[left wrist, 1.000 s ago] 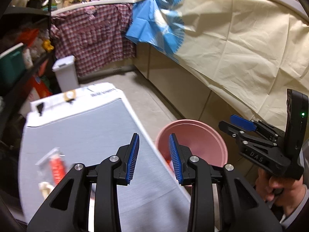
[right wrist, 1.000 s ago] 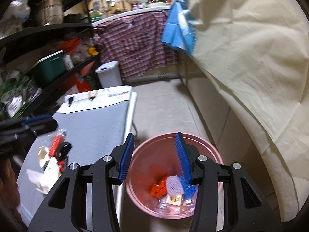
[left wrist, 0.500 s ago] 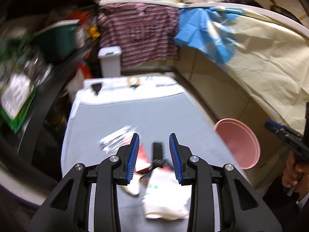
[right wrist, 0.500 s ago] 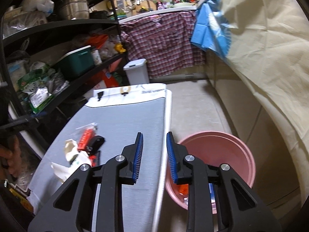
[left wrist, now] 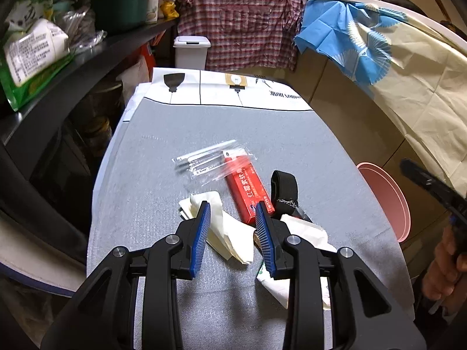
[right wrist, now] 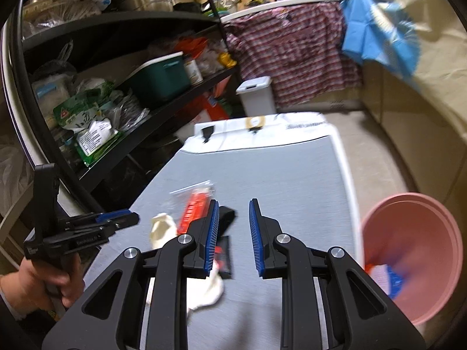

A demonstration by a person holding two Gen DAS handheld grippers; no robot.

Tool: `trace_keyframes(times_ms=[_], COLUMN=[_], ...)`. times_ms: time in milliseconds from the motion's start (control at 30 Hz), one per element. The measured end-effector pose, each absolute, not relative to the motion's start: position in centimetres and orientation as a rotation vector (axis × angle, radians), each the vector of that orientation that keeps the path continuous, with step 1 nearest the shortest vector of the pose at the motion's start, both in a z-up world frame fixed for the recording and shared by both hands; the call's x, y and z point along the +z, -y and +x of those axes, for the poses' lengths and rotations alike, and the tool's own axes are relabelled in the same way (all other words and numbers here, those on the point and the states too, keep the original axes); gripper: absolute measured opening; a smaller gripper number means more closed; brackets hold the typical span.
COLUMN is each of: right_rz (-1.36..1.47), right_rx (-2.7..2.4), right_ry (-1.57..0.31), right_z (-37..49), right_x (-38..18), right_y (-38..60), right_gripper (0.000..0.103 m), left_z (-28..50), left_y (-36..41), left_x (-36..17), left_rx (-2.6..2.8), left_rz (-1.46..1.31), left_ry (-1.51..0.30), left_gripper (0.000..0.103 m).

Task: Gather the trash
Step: 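Move both open tools back over the remaining trash on the table, then grasp the white tissue with the left tool while the right tool grasps the black strap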

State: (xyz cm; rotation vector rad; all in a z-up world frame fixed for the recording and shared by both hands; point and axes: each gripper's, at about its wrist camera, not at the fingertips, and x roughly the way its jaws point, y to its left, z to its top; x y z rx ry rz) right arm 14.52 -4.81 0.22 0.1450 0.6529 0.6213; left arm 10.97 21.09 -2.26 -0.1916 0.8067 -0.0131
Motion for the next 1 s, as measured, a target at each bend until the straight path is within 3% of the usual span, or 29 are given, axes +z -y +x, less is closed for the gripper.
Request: trace_keyframes(times_ms=[800, 867, 933, 967, 1000], right_rz=[0.192, 0.189, 0.18, 0.177, 0.173], right_rx=[0.679, 0.68, 0.686, 0.689, 0.693], right_ry=[-0.948, -0.954, -0.952, -0.95, -0.948], right_z=[20.9, 21.0, 20.9, 20.9, 20.8], right_x=[-9.1, -9.3, -9.3, -9.3, -9.2], right_y=[-3.6, -3.6, -3.7, -3.8, -3.8], right_gripper=[0.025, 0.025, 0.022, 0.021, 0.017], left_z=[13.0, 13.1, 13.3, 13.4, 13.4], left_y=[-21.6, -21.7, -21.7, -21.7, -21.7], left_x=[-6.1, -6.2, -6.3, -6.4, -6.4], left_rx=[0.004, 0.005, 0.005, 0.006, 0.009], left_rz=[-0.18, -0.181, -0.176, -0.174, -0.169], left_ry=[-0.916, -0.92, -0.929, -0.931, -0.933], left_gripper=[0.032, 0.029, 0.017, 0.016, 0.014])
